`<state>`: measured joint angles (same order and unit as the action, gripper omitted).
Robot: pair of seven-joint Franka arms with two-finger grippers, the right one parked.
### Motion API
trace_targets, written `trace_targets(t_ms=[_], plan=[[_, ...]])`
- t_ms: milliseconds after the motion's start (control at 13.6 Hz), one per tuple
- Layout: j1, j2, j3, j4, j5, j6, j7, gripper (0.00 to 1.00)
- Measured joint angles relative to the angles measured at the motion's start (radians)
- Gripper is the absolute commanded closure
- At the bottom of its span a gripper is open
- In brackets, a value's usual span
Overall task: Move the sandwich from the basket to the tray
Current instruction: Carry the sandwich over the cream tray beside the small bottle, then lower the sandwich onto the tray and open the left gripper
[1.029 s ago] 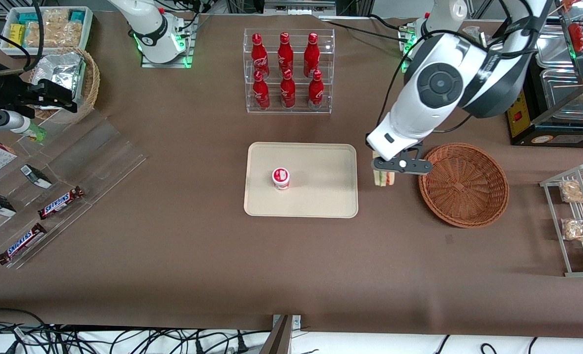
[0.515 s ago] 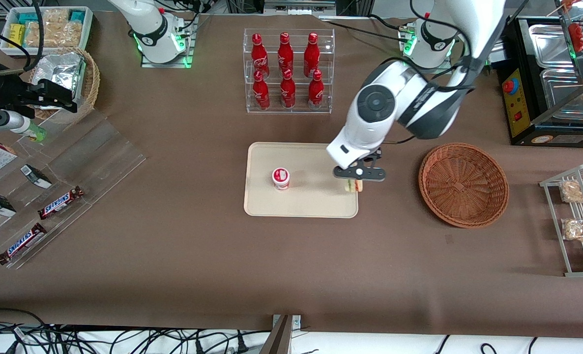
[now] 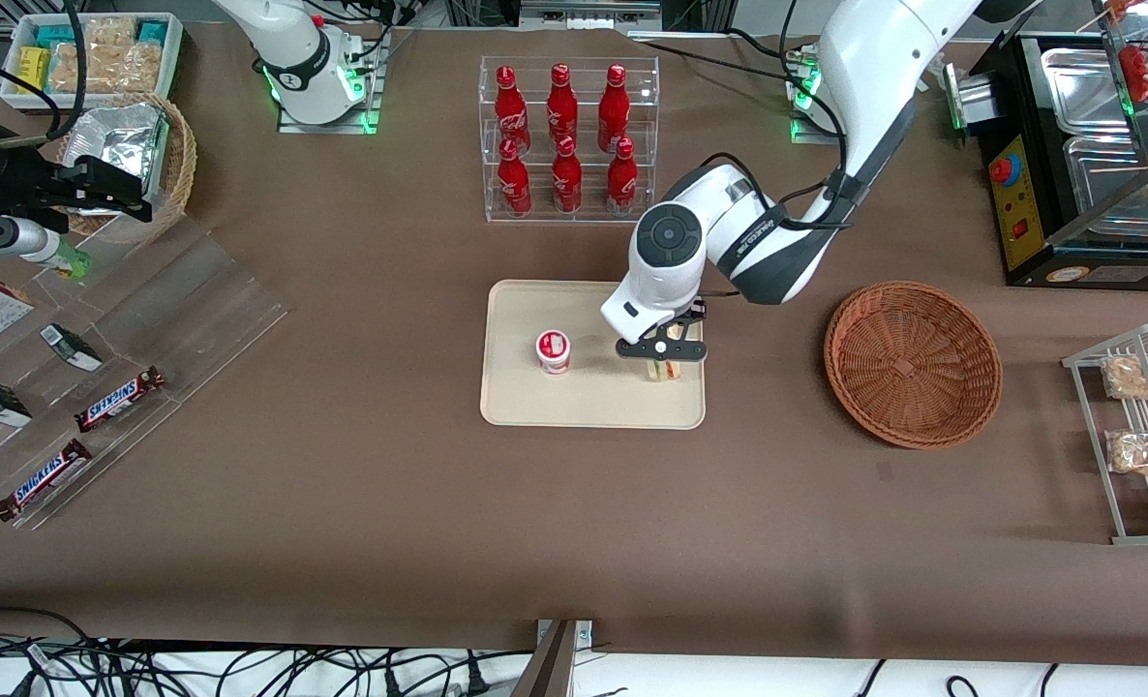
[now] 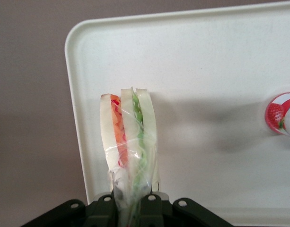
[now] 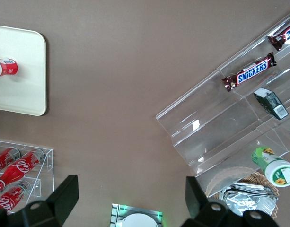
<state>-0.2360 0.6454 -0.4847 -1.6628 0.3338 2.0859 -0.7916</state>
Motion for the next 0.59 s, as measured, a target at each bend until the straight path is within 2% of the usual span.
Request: trace_targets(t_ms=[221, 294, 441, 588], plan=[[-0.011, 0.040, 0.000, 0.000, 0.035, 0.010, -0.012, 0.87], [-0.012, 0.048, 0.000, 0.000, 0.041, 0.016, -0.013, 0.76], [-0.012, 0.054, 0.000, 0.002, 0.042, 0.027, -0.013, 0.41], [-0.012, 0.054, 0.002, 0.006, 0.042, 0.029, -0.013, 0.25]])
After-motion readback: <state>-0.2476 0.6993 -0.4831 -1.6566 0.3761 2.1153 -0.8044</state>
